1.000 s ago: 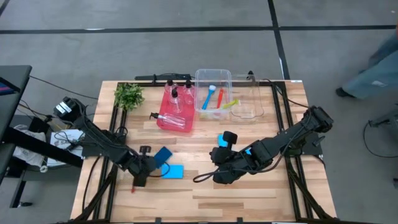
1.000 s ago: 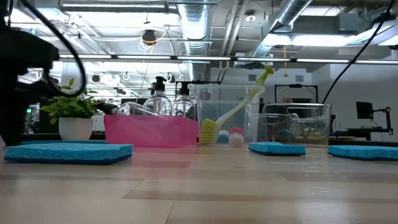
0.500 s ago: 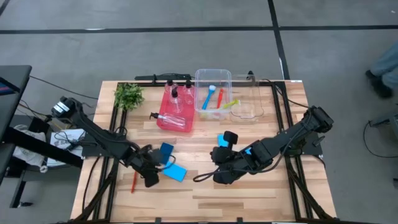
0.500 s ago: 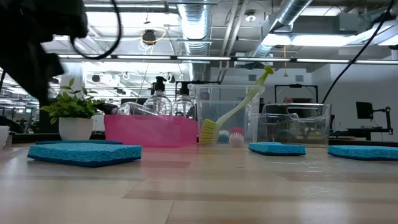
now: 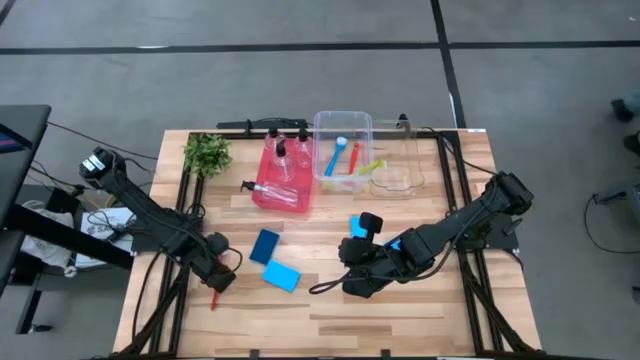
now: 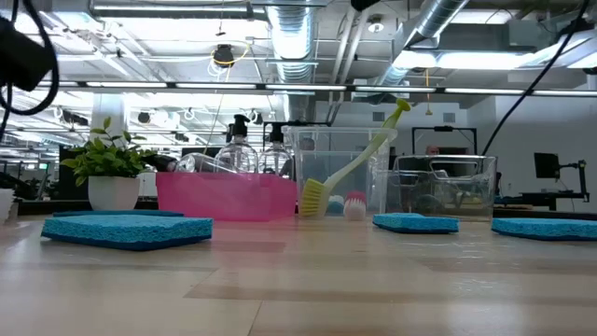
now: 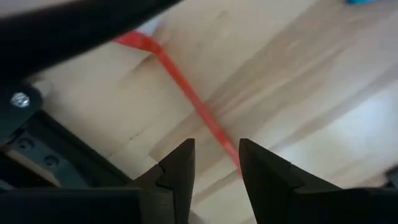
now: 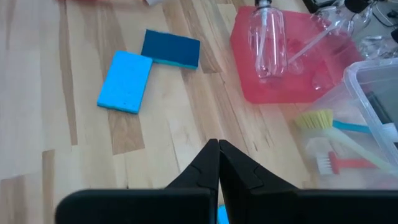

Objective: Pick & Place Kitchen Sink Supplies
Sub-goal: Put the red dishwashing brush into the transparent white bin

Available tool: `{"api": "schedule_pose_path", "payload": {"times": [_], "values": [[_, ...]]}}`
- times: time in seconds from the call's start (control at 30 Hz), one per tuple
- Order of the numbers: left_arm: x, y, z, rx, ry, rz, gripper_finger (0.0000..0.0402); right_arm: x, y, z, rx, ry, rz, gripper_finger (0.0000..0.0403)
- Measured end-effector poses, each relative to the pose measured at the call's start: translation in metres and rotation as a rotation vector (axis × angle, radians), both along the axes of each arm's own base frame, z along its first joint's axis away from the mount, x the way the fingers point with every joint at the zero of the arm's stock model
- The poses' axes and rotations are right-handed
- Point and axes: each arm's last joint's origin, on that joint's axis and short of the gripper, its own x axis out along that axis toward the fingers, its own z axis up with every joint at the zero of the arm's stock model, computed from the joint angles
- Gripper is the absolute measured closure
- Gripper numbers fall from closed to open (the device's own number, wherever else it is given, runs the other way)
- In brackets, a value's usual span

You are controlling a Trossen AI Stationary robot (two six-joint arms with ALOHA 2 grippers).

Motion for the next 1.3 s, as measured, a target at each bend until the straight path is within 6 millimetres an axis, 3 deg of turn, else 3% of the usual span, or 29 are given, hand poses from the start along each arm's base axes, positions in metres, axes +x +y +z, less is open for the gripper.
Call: {"api": "schedule_pose_path", "payload": {"times": [0.27, 0.7, 0.97, 1.13, 1.3], "values": [[-0.003, 0.004, -0.022, 0.013, 0.020, 0.034, 0.0275, 0.005, 0.005, -0.009, 0.016, 0.041, 0.024, 0.0402], [0.001, 0.005, -0.073, -0.072, -0.100, 0.172, 0.0282, 0.001, 0.012, -0.011, 0.014, 0.057, 0.047, 0.0402], [0.003, 0.003, -0.071, -0.060, -0.144, 0.095, 0.0378, -0.004, 0.018, -0.011, 0.028, 0.062, 0.051, 0.0402], [0.009, 0.001, -0.068, -0.055, -0.237, 0.089, 0.0370, -0.006, 0.020, -0.012, 0.030, 0.068, 0.050, 0.0402], [0.027, -0.008, -0.056, -0.047, -0.540, 0.089, 0.0371, -0.006, 0.020, -0.012, 0.042, 0.064, 0.039, 0.0402]]}}
